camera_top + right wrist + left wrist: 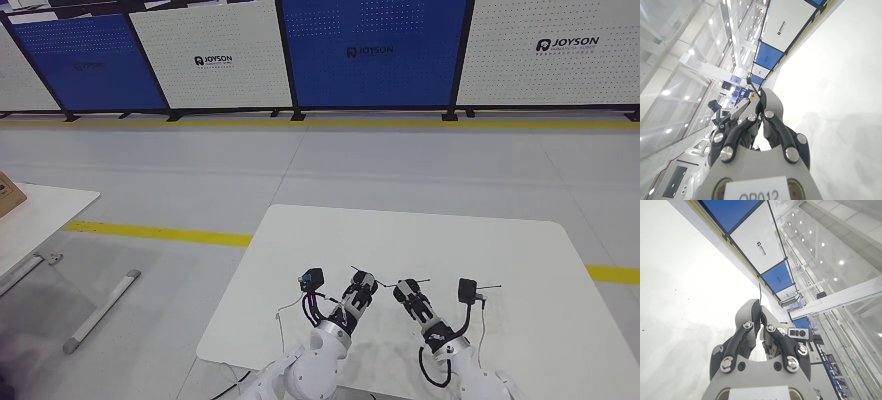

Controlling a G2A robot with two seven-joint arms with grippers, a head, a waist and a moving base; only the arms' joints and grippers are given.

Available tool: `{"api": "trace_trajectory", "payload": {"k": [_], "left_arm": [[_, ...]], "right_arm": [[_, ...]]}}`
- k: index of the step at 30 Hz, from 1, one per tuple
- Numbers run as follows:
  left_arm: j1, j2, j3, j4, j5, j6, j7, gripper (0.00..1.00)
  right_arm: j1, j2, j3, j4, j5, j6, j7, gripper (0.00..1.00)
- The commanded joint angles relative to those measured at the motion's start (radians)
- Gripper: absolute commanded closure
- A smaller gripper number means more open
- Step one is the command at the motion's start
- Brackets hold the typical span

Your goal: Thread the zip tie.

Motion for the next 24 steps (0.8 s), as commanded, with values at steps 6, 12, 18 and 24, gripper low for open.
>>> {"api": "trace_trajectory", "payload": {"k": [6,12,18,24], "left_arm": [[0.000,0.000,0.000,0.000,0.000,0.000,0.000,1.00],[0.000,0.000,0.000,0.000,0.000,0.000,0.000,1.00],[0.000,0.000,0.000,0.000,0.000,0.000,0.000,1.00],[0.000,0.000,0.000,0.000,0.000,0.000,0.000,1.00]], "right_arm": [[0.009,-0.004,-0.005,0.006,-0.005,0.007,0.007,1.00],[-0.009,-0.003,0.010,-0.002,-0.004,-0.012,0.000,1.00],[-0.025,-0.003,0.019,-0.020,-0.016,-0.012,-0.001,1.00],[-0.020,-0.005,0.017,-0.023,-0.014,-0.003,0.007,1.00]]}}
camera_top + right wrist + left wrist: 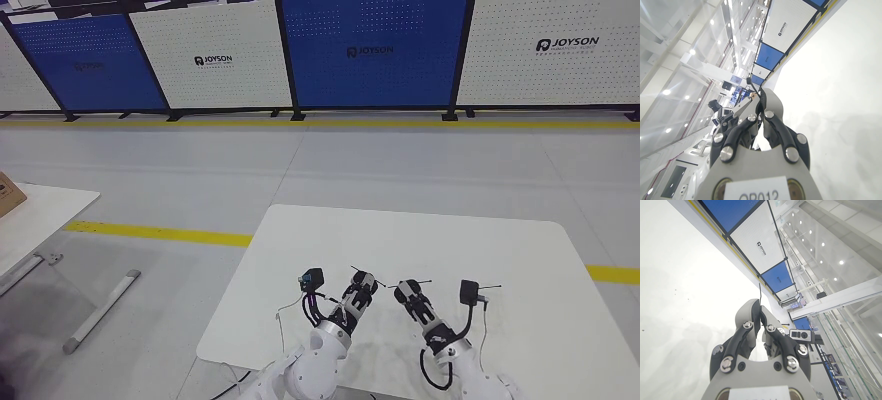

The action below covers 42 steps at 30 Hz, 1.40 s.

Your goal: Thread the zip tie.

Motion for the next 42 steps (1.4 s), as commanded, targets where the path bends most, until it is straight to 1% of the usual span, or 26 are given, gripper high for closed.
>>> {"api": "trace_trajectory", "payload": {"k": [1,9,17,24,31,42], "left_arm": [[0.000,0.000,0.000,0.000,0.000,0.000,0.000,1.00],[0.000,0.000,0.000,0.000,0.000,0.000,0.000,1.00],[0.000,0.000,0.000,0.000,0.000,0.000,0.000,1.00],[0.000,0.000,0.000,0.000,0.000,0.000,0.000,1.00],[0.000,0.000,0.000,0.000,0.000,0.000,0.000,1.00],[0.000,0.000,0.000,0.000,0.000,0.000,0.000,1.00]], "right_arm": [[0.003,-0.001,0.000,0.004,-0.001,0.007,0.000,1.00],[0.009,-0.005,-0.003,0.014,-0.003,0.015,-0.002,1.00],[-0.008,-0.005,0.006,-0.008,-0.014,-0.004,-0.008,1.00],[0.006,-0.009,-0.002,0.001,-0.018,0.028,0.001,1.00],[0.020,-0.014,-0.009,0.017,-0.016,0.031,0.005,1.00],[0.022,-0.017,-0.016,0.019,-0.030,0.034,0.010,1.00]]}}
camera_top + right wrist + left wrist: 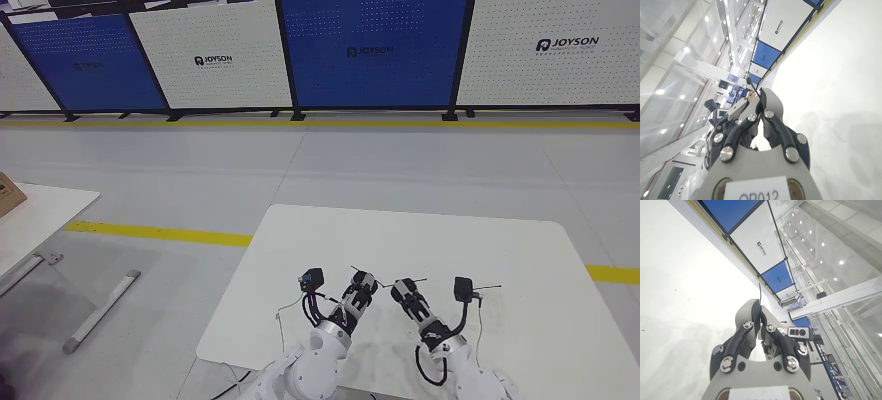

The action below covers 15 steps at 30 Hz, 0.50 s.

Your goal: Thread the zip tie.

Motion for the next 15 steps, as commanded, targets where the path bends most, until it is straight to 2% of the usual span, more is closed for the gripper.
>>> {"api": "trace_trajectory", "payload": {"k": [1,15], "left_arm": [[0.000,0.000,0.000,0.000,0.000,0.000,0.000,1.00],[0.000,0.000,0.000,0.000,0.000,0.000,0.000,1.00]], "right_arm": [[0.002,-0.001,-0.003,0.003,-0.003,-0.004,0.006,1.00],[0.006,-0.001,-0.001,0.012,0.003,-0.013,0.016,1.00]]}}
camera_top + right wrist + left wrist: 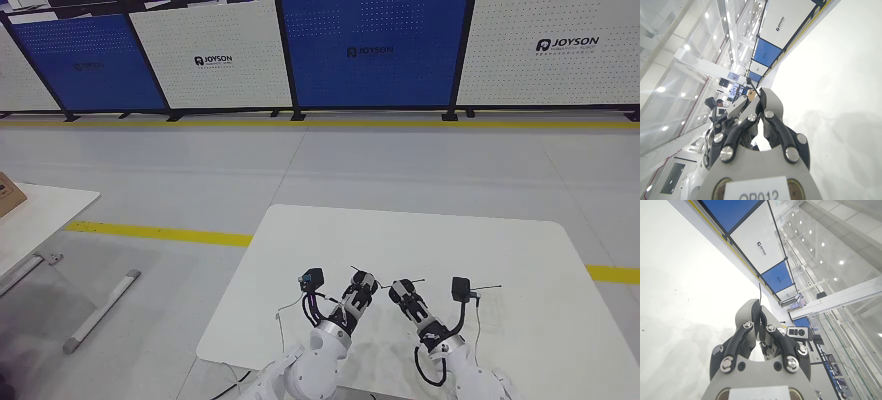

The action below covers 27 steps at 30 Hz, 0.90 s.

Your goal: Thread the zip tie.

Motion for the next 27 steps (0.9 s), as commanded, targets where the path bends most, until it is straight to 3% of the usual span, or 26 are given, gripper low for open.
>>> {"api": "trace_trajectory", "payload": {"k": [1,4,8,14,27], "left_arm": [[0.000,0.000,0.000,0.002,-0.004,-0.002,-0.001,1.00],[0.001,-0.005,-0.002,0.005,-0.049,-0.013,0.004,1.00],[0.006,-0.014,-0.009,-0.004,-0.158,-0.061,0.018,1.00],[0.014,-0.017,-0.020,-0.021,-0.198,-0.089,0.015,1.00],[0.015,-0.020,-0.034,-0.026,-0.218,-0.064,0.009,1.00]], "right_arm": [[0.000,0.000,0.000,0.000,0.000,0.000,0.000,1.00],[-0.002,-0.001,-0.001,-0.004,0.002,0.001,-0.002,1.00],[-0.007,-0.002,0.003,-0.017,0.007,-0.025,-0.019,1.00],[-0.008,-0.005,-0.006,-0.024,-0.004,-0.030,-0.025,1.00],[-0.033,-0.005,0.020,-0.034,0.006,-0.073,-0.046,1.00]]}}
